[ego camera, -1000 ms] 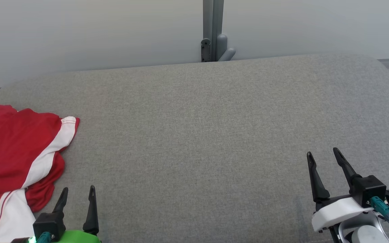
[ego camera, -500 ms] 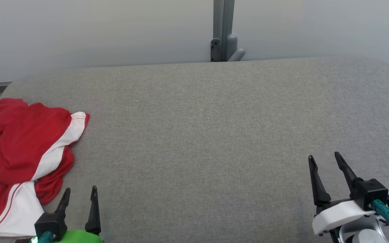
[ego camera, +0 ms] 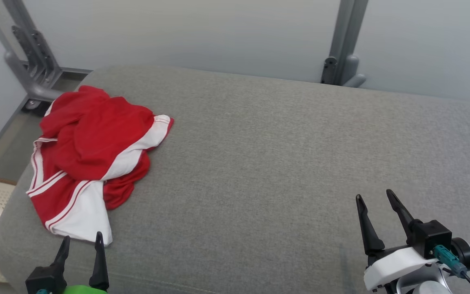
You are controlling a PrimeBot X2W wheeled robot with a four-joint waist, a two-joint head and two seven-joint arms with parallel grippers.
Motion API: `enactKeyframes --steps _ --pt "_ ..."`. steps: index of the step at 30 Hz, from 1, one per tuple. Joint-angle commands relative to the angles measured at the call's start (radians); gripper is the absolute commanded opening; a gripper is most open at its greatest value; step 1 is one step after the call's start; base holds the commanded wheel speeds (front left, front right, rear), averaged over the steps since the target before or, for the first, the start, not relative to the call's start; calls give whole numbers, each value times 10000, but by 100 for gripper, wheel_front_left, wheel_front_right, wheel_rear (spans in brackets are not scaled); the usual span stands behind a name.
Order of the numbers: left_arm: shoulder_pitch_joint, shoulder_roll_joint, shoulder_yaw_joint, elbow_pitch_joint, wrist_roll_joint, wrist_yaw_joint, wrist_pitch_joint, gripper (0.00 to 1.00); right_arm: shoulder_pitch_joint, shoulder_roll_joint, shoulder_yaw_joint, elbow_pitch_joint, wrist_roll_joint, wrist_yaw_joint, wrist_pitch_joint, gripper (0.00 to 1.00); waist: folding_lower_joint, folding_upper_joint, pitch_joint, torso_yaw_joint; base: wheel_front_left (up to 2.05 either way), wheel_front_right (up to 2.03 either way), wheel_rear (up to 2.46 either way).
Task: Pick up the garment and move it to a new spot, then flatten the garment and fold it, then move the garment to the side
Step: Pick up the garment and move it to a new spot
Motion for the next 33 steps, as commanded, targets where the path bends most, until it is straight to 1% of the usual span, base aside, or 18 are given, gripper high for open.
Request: enactKeyframes --steps 1,4,7,11,15,18,23,25,29,33 --pt "167 37 74 -43 -77 32 -4 100 -52 17 37 34 81 -4 -32 100 0 0 -160 956 0 0 0" --pt "329 4 242 -137 -144 39 -4 100 -101 54 145 63 90 -5 -32 100 0 0 -203 1145 0 0 0" --pt "404 -22 348 -232 -150 27 -4 100 -111 63 202 62 89 -5 -32 100 0 0 -188 1158 0 0 0" --pt "255 -87 344 -269 -255 -13 -4 100 -107 -2 298 51 142 -5 -32 100 0 0 -2 971 0 0 0" --pt "-633 -109 17 -62 -598 -68 165 100 -366 -280 445 7 105 -5 -32 100 0 0 681 707 0 0 0" --pt "-1636 48 -291 111 -827 -103 918 100 -628 -554 485 -89 114 -5 -32 100 0 0 1350 491 0 0 0" --pt "-3727 684 -572 387 -940 -110 2327 100 -1315 -978 666 -328 109 -5 -32 100 0 0 2804 48 0 0 0" --pt "-4565 858 -627 563 -1109 -115 2810 100 -1559 -1083 724 -382 125 -5 -32 100 0 0 3297 -86 0 0 0" --pt "-5810 1191 -518 1139 -1721 -117 3831 100 -1951 -1121 925 -375 169 -5 -32 100 0 0 4059 -362 0 0 0" --pt "-6610 1403 -231 1965 -2483 -120 4663 100 -2215 -1013 1091 -295 216 -5 -32 100 0 0 4410 -650 0 0 0"
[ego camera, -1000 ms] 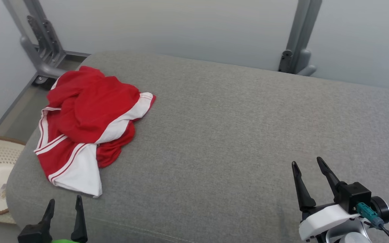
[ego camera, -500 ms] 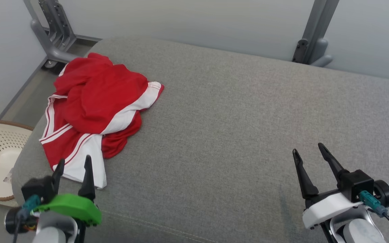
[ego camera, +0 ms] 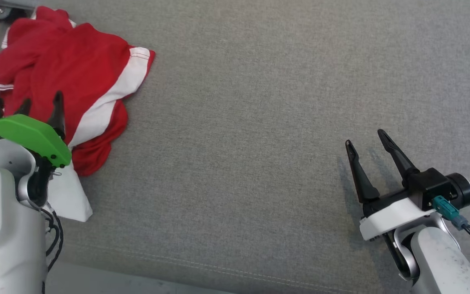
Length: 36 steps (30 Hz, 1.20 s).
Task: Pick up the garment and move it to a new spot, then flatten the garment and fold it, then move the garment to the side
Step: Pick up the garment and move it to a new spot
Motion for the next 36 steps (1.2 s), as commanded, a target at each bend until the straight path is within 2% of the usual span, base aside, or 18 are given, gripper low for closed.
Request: enactKeyframes --steps 1,8,9,10,17,23,28,36 --pt "-282 82 90 284 -258 -17 217 100 -201 33 51 26 66 -6 -32 100 0 0 1056 -893 0 0 0" --pt "-672 492 123 1473 -339 46 703 100 -356 166 62 139 119 -6 -32 100 0 0 915 -1164 0 0 0" --pt "-694 522 90 1590 -304 46 632 75 -357 178 53 156 127 -6 -32 100 0 0 849 -1178 0 0 0" --pt "-708 584 49 1680 -197 72 526 0 -354 193 29 164 132 -6 -32 100 0 0 794 -1189 0 0 0" --pt "-507 719 -121 2324 -8 259 34 0 -57 401 -71 268 145 -6 -32 100 0 0 275 -1091 0 0 0" --pt "-535 793 -243 1795 117 189 -930 0 216 539 -37 411 195 -6 -32 100 0 0 -356 -994 0 0 0" --pt "-577 577 -535 250 -35 73 -1421 0 504 708 -71 491 284 -6 -32 100 0 0 -1003 -1089 0 0 0" --pt "136 90 -1326 -3265 -242 55 -478 0 1071 1029 -6 553 447 -6 -33 100 0 0 -1863 -1745 0 0 0"
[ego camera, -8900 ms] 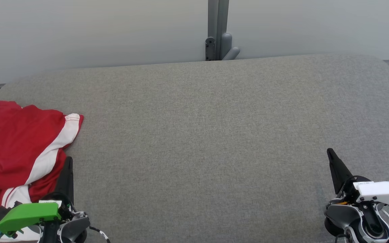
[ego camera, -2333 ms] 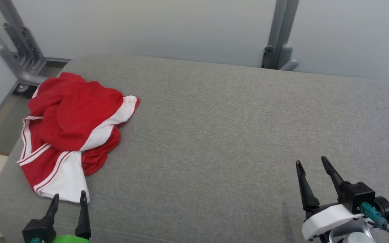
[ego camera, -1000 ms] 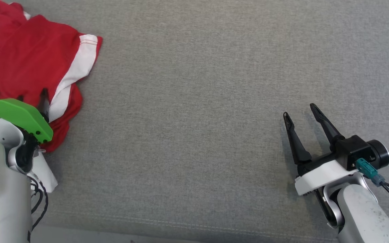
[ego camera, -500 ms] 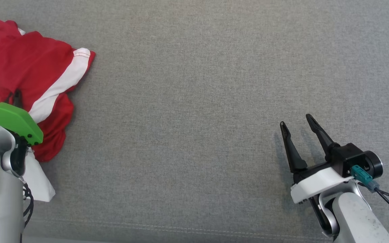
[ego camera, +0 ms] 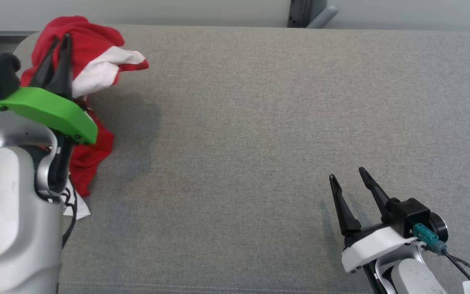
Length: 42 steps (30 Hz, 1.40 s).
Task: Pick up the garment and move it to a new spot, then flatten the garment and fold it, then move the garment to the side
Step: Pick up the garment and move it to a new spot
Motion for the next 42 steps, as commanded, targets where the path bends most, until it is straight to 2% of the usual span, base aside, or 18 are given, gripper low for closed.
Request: enactKeyframes --steps 1,6,8,9,14,17,20,27,31,32,33,34,36,38,39,42 --pt "349 -191 -214 -851 -153 -4 231 0 226 53 -2 11 66 -6 -32 100 0 0 -517 -608 0 0 0" --pt "1229 -939 -931 -3059 -519 104 1004 0 399 168 -53 8 124 -6 -32 100 0 0 -782 -1323 0 0 0" --pt "1548 -1249 -1377 -3749 -658 135 1272 0 467 189 -112 -9 134 -6 -32 100 0 0 -798 -1605 0 0 0" --pt "1839 -1485 -1934 -4255 -778 157 1516 0 516 222 -184 -49 136 -6 -31 100 0 0 -758 -1868 0 0 0" --pt "2281 -1764 -2950 -4403 -855 354 1772 0 479 293 -184 -108 140 -5 -31 100 0 0 -584 -2415 0 0 0" --pt "2483 -1837 -3498 -3806 -705 544 1633 0 442 346 -258 -153 184 -6 -31 100 0 0 -453 -2790 0 0 0" --pt "2654 -1843 -3666 -2411 -430 789 1125 0 389 408 -286 -167 191 -6 -31 100 0 0 -307 -3106 0 0 0" --pt "2368 -1879 -3839 1589 -7 793 -585 0 534 501 -343 -129 356 -7 -31 100 0 0 -173 -3567 0 0 0" --pt "2034 -1913 -3783 3021 -246 810 -1524 0 605 503 -342 -132 346 -7 -31 100 0 0 -159 -3591 0 0 0" --pt "1995 -1916 -3793 3271 -321 765 -1735 23 637 510 -374 -138 342 -7 -31 100 0 0 -180 -3554 0 0 0" --pt "1951 -1920 -3840 3485 -377 699 -1907 52 671 514 -394 -127 332 -5 -31 100 0 0 -221 -3494 0 0 0" --pt "1906 -1928 -3867 3627 -457 685 -2080 100 697 517 -400 -111 309 -7 -31 100 0 0 -264 -3438 0 0 0" --pt "1832 -1935 -3943 3663 -439 633 -2588 100 743 513 -454 -120 245 -5 -31 100 0 0 -386 -3299 0 0 0" --pt "1902 -1861 -4011 3427 -145 783 -3377 100 773 511 -575 -243 106 -7 -31 100 0 0 -538 -3136 0 0 0" --pt "2289 -1595 -3890 3029 109 958 -3811 100 818 509 -796 -428 -51 -7 -31 100 0 0 -718 -2957 0 0 0" --pt "3036 -1225 -3631 2153 303 1287 -4022 100 958 513 -1107 -759 -381 -5 -31 100 0 0 -1055 -2613 0 0 0"
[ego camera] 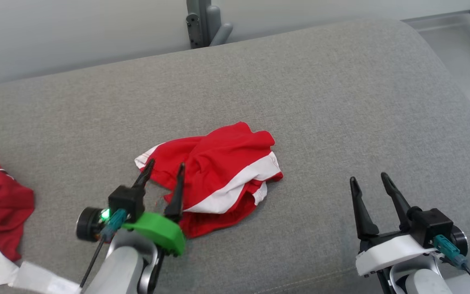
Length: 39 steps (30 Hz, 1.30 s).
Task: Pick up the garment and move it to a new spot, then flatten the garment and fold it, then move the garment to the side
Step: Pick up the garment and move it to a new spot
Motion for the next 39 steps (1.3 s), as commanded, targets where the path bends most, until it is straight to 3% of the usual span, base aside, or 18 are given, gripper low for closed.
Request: enactKeyframes --steps 1,6,12,19,25,39 --pt "505 218 144 -405 156 191 -69 100 206 -12 -156 -181 -172 -5 -31 100 0 0 -508 532 0 0 0" --pt "2332 829 994 -2343 496 661 -80 100 478 -229 -493 -758 -554 -5 -31 100 0 0 -800 1222 0 0 0" --pt "3649 1004 1894 -2977 734 639 -82 100 694 -438 -745 -859 -751 -5 -31 100 0 0 -900 1824 0 0 0" --pt "4522 695 2940 -2743 924 -133 -74 100 985 -479 -1130 -526 -929 -5 -31 100 0 0 -1089 2375 0 0 0" --pt "4795 297 3852 -2707 1153 -665 -74 100 1193 -405 -1305 -382 -1021 -5 -31 100 0 0 -1233 2443 0 0 0" --pt "4631 -144 4503 -2411 1716 -1185 -75 100 1144 -301 -1212 -190 -969 -5 -31 100 0 0 -1222 2335 0 0 0"
